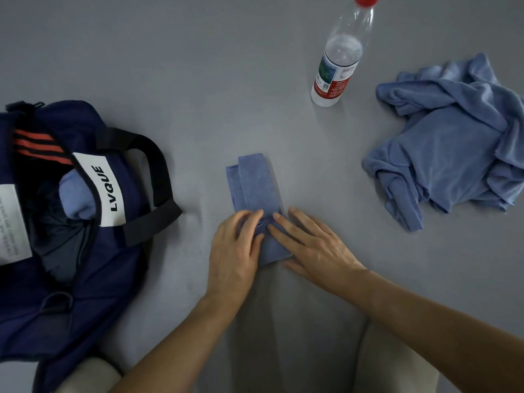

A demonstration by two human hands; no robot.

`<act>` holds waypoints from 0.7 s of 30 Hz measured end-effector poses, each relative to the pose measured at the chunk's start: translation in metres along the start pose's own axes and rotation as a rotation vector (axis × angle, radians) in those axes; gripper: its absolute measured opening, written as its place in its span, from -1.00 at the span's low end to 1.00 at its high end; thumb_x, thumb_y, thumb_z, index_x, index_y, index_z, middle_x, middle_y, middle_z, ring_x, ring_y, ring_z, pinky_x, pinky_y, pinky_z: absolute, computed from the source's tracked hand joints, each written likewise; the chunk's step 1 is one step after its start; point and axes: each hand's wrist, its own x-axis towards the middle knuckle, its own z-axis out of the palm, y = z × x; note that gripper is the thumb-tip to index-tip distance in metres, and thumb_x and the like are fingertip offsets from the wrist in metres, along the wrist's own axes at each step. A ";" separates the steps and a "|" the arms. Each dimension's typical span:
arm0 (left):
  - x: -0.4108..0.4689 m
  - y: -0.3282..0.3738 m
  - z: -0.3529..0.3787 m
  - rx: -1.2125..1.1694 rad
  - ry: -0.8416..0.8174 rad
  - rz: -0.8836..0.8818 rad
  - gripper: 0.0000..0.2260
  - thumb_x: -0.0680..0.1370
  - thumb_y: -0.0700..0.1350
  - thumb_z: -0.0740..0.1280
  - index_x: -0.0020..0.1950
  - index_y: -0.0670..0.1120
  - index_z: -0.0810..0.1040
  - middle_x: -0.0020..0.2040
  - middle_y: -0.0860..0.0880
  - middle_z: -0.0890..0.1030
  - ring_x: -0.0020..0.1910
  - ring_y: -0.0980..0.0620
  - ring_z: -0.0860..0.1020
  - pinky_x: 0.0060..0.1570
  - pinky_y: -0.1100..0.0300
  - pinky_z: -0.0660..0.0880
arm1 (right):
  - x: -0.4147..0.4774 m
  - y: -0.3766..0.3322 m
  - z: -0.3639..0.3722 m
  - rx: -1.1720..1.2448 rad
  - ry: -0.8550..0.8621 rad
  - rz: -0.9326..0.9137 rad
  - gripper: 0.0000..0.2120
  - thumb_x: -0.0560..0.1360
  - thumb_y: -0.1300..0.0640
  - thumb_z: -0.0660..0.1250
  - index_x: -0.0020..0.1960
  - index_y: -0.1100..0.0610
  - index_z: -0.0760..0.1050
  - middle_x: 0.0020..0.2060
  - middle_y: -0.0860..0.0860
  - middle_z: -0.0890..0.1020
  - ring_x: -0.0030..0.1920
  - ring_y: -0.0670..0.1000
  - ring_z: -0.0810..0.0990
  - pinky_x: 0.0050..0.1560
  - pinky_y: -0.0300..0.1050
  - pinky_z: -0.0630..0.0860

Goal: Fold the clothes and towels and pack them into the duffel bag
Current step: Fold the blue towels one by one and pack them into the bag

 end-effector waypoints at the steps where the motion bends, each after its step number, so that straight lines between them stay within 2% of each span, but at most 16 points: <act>1: -0.001 -0.003 0.003 0.046 0.015 0.117 -0.63 0.64 -0.06 0.23 0.45 -0.07 0.46 0.34 -0.04 0.52 0.30 -0.03 0.50 0.25 0.06 0.50 | 0.002 0.000 0.001 0.009 0.013 0.006 -0.34 0.49 -0.16 0.33 0.52 0.06 0.36 0.52 0.00 0.37 0.45 0.19 0.40 0.32 0.09 0.46; 3: -0.005 -0.013 0.008 0.083 -0.041 0.228 -0.58 0.68 -0.02 0.16 0.51 -0.13 0.41 0.45 -0.09 0.47 0.45 -0.06 0.42 0.37 -0.02 0.44 | 0.006 0.000 0.001 0.039 0.026 0.033 -0.38 0.53 -0.15 0.23 0.52 0.09 0.36 0.51 0.00 0.38 0.46 0.19 0.40 0.32 0.09 0.46; 6: -0.011 -0.030 0.007 0.116 -0.311 0.192 -0.38 0.67 0.24 0.02 0.64 -0.08 0.10 0.64 0.02 0.12 0.62 0.05 0.06 0.56 -0.03 0.14 | 0.007 -0.002 0.004 0.099 0.032 0.059 -0.38 0.54 -0.16 0.25 0.52 0.09 0.36 0.51 -0.01 0.38 0.47 0.19 0.38 0.32 0.09 0.44; 8: -0.009 -0.039 0.005 0.159 -0.394 0.222 -0.20 0.59 0.37 0.12 0.66 -0.06 -0.02 0.66 0.04 0.01 0.63 0.07 -0.05 0.59 0.03 -0.02 | 0.010 0.001 0.002 0.130 0.012 0.048 -0.38 0.54 -0.15 0.29 0.53 0.08 0.34 0.52 -0.01 0.36 0.48 0.19 0.37 0.34 0.11 0.42; 9: -0.007 -0.041 0.004 0.180 -0.403 0.242 -0.16 0.56 0.37 0.19 0.66 -0.06 -0.03 0.66 0.03 0.01 0.63 0.05 -0.04 0.59 0.01 0.00 | 0.012 0.002 0.000 0.138 -0.009 0.035 -0.37 0.53 -0.11 0.33 0.53 0.08 0.33 0.52 0.00 0.36 0.47 0.19 0.37 0.34 0.12 0.42; 12: -0.002 -0.039 0.001 0.145 -0.286 0.309 -0.28 0.56 0.17 0.36 0.61 -0.11 0.20 0.61 -0.06 0.21 0.58 -0.05 0.20 0.50 -0.05 0.27 | 0.017 0.006 -0.005 0.196 -0.069 0.015 -0.29 0.40 0.06 0.50 0.50 0.10 0.37 0.48 0.03 0.43 0.41 0.21 0.44 0.28 0.15 0.49; 14: 0.002 -0.036 -0.002 0.071 -0.232 0.297 -0.39 0.53 0.09 0.40 0.52 -0.13 0.39 0.48 -0.07 0.40 0.41 -0.09 0.42 0.36 0.02 0.41 | 0.019 0.008 -0.012 0.320 -0.072 0.053 -0.31 0.34 0.09 0.48 0.46 0.10 0.43 0.41 0.04 0.50 0.35 0.23 0.50 0.25 0.16 0.51; 15: 0.004 -0.032 -0.005 0.038 -0.234 0.269 -0.44 0.51 0.09 0.39 0.46 -0.12 0.47 0.39 -0.02 0.47 0.29 -0.08 0.49 0.26 0.05 0.47 | 0.021 0.006 -0.018 0.399 -0.088 0.084 -0.33 0.34 0.08 0.45 0.44 0.09 0.46 0.37 0.04 0.54 0.33 0.21 0.52 0.26 0.15 0.52; 18: 0.013 -0.028 0.002 -0.071 -0.332 -0.007 -0.44 0.39 0.20 0.29 0.19 -0.16 0.64 0.04 0.13 0.55 0.02 -0.07 0.62 0.00 0.20 0.44 | 0.024 -0.001 -0.029 0.585 -0.191 0.273 -0.43 0.41 0.01 0.42 0.41 0.01 0.48 0.23 0.07 0.61 0.23 0.11 0.55 0.28 -0.01 0.47; 20: 0.017 -0.027 -0.005 -0.100 -0.440 -0.241 -0.42 0.34 0.29 0.23 0.11 -0.08 0.65 -0.08 0.14 0.58 -0.03 0.00 0.64 -0.07 0.26 0.43 | 0.026 -0.003 -0.031 0.657 -0.244 0.383 -0.43 0.40 -0.20 0.33 0.40 -0.13 0.41 0.17 0.06 0.62 0.16 0.09 0.58 0.23 -0.01 0.50; 21: 0.014 -0.027 -0.011 -0.149 -0.456 -0.286 -0.53 0.40 0.29 0.28 0.10 0.00 0.64 -0.10 0.14 0.63 -0.08 0.07 0.64 -0.13 0.25 0.48 | 0.027 -0.003 -0.031 0.676 -0.248 0.419 -0.43 0.39 -0.28 0.29 0.38 -0.18 0.37 0.13 0.05 0.61 0.11 0.08 0.59 0.19 0.02 0.53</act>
